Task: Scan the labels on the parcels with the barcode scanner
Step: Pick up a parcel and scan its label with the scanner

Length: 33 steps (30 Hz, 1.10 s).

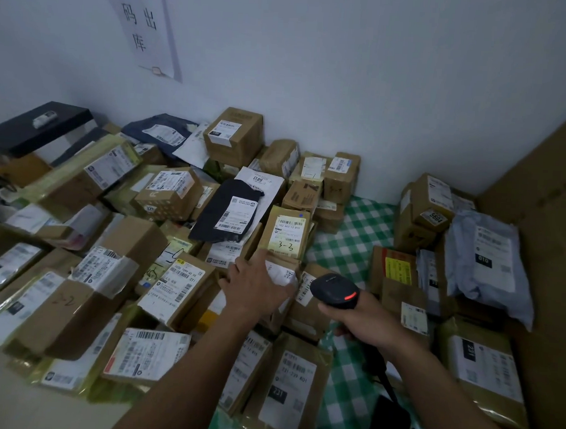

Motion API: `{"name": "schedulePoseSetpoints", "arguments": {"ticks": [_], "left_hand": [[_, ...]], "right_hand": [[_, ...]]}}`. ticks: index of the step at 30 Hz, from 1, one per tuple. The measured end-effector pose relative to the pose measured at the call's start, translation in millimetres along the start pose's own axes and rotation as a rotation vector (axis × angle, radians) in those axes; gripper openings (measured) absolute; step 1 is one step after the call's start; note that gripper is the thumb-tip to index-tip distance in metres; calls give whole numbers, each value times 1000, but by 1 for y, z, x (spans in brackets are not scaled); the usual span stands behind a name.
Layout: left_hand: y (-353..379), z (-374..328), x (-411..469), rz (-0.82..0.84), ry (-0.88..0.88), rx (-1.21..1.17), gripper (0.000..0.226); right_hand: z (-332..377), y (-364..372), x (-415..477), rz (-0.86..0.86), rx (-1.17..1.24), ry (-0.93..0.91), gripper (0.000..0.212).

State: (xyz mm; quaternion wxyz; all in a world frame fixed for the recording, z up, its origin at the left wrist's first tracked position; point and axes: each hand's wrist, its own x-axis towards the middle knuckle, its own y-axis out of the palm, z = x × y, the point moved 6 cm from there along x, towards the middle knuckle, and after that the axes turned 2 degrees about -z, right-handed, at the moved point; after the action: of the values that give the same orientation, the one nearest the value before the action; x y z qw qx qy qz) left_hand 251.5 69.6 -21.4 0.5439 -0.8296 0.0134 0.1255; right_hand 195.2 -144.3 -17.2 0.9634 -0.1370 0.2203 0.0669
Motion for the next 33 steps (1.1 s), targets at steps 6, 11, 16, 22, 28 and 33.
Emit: {"name": "schedulePoseSetpoints", "arguments": {"ticks": [6,11,16,22,28,33], "left_hand": [[18,3,9,-74,-88,-42,97],[24,1,10,-126,-111,-48,92],[12,-28,14,-157,131,3,85],[45,-126,3,-61,597,-51,44],[135,-175,-2,411,473,-51,55],[183,-190,-17,563,437,-216,90]], "right_hand": [[4,0,-4,8,-1,5,29],[2,-11,-8,-18,2,-2,30],[2,-28,-12,-51,25,2,32],[-9,-89,-21,-228,111,37,27],[-48,-139,-27,-407,207,110,60],[-82,-152,-28,-404,233,193,46]]}}
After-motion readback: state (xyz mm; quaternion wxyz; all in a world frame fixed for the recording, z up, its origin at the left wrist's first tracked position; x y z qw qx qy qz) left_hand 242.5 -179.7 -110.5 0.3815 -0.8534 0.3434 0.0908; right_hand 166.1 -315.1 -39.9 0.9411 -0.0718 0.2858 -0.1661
